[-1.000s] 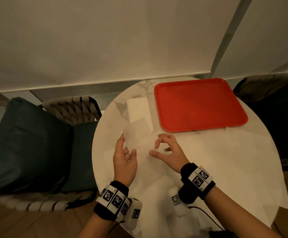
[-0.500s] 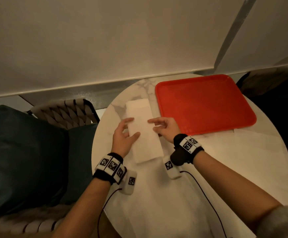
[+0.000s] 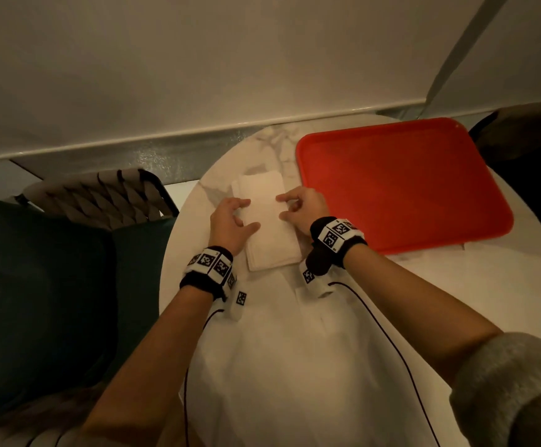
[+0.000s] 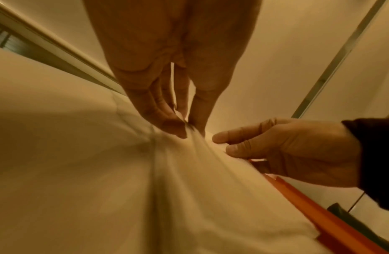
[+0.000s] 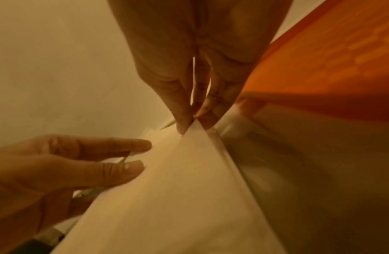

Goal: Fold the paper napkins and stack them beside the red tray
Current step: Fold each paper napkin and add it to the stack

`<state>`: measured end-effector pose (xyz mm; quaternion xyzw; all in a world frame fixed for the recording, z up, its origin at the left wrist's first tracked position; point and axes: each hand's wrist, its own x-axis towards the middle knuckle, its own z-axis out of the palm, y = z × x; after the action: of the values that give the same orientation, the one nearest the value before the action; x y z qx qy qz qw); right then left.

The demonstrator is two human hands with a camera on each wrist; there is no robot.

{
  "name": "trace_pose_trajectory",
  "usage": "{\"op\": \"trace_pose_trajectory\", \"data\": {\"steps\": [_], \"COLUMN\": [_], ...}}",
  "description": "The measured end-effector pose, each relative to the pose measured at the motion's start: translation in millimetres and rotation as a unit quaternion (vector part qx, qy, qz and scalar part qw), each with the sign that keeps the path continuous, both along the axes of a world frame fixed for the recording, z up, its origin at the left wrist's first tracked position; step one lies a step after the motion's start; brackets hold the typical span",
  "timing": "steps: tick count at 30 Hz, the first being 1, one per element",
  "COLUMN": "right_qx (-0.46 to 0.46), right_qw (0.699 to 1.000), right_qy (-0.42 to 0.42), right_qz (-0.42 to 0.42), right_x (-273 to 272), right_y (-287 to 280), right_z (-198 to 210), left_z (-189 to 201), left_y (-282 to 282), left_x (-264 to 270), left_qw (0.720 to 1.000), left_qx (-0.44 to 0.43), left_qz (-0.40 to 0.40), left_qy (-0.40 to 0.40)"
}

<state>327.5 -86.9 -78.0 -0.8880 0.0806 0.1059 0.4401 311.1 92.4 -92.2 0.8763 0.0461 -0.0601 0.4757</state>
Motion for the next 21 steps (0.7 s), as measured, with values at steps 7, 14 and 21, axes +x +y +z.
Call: {"op": "trace_pose_trajectory", "data": {"steps": [7, 14, 21], "right_qx": [-0.084, -0.1, -0.067], "right_qw": [0.995, 0.989, 0.996], "right_qy": [-0.009, 0.054, 0.037], "right_qz": [0.052, 0.089, 0.049], "right_x": [0, -39, -143], "right_y": [11, -21, -96], "right_z": [-13, 21, 57], "left_z": [-2, 32, 48], "left_y": [-2, -9, -51], "left_x": [4, -29, -132], "left_qw": [0.992, 0.981, 0.97], "left_qx": [0.109, 0.166, 0.159], "left_qz": [-0.035, -0.063, -0.173], "left_qy": [0.06, 0.077, 0.067]}}
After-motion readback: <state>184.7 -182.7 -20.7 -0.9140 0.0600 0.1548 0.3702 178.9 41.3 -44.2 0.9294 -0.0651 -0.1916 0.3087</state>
